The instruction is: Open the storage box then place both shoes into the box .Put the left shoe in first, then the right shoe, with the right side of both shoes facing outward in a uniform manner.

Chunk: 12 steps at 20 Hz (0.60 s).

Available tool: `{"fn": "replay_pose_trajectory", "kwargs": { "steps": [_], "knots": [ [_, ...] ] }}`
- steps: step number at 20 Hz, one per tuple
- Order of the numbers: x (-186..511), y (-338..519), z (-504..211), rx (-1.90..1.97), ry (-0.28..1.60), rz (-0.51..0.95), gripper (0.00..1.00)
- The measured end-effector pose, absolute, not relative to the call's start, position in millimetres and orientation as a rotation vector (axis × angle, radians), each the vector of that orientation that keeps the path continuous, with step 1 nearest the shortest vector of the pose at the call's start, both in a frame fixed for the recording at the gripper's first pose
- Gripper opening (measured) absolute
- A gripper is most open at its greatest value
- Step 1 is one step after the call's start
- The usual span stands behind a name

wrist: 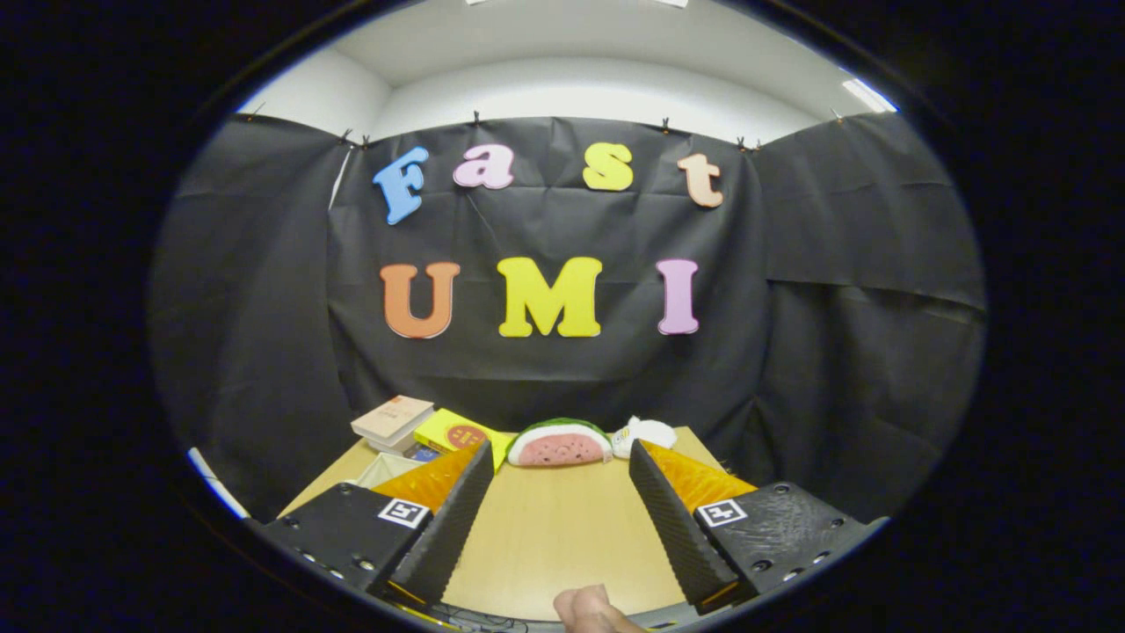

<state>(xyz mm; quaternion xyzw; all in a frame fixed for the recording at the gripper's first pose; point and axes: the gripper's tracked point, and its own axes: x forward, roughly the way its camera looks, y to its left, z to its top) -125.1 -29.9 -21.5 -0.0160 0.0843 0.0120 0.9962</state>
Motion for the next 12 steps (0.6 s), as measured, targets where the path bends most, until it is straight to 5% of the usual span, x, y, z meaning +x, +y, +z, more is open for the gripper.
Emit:
{"fn": "replay_pose_trajectory", "kwargs": {
  "steps": [12],
  "knots": [
    [-165.2, -36.1, -16.1, -0.039, 0.128, 0.048, 0.96]
  ]
}}
